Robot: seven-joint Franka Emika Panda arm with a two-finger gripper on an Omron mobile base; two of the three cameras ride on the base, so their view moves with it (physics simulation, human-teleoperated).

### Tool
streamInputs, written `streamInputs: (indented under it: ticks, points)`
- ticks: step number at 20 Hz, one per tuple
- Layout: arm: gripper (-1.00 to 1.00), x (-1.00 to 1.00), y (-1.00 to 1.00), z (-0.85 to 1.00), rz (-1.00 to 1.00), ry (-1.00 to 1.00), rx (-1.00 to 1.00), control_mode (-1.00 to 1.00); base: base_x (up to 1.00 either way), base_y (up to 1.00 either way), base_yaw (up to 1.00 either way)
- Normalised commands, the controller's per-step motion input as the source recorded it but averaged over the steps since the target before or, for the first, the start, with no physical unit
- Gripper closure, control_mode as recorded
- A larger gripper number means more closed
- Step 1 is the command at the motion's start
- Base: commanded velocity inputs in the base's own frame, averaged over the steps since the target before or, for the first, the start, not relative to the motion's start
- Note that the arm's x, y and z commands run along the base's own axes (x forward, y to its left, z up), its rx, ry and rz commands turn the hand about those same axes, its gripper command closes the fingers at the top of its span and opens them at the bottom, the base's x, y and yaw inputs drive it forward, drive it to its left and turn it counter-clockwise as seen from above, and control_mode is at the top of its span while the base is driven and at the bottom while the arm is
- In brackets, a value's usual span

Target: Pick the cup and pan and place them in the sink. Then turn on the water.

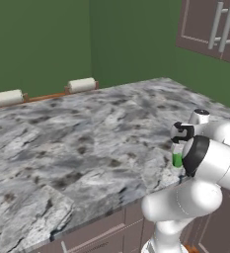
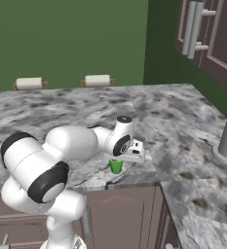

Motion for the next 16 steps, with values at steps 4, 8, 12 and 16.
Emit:
streamInputs:
  ticks: [4,8,12,16]
  points:
    - [-1.00,0.00,0.00,0.00,0.00,0.00,0.00,-1.00,0.00,0.00,0.00]
    - [-1.00,0.00,0.00,0.00,0.00,0.00,0.00,-1.00,0.00,0.00,0.00]
    - [1.00,0.00,0.00,0.00,0.00,0.00,0.00,-1.00,0.00,0.00,0.00]
    - [1.00,0.00,0.00,0.00,0.00,0.00,0.00,-1.00,0.00,0.00,0.00]
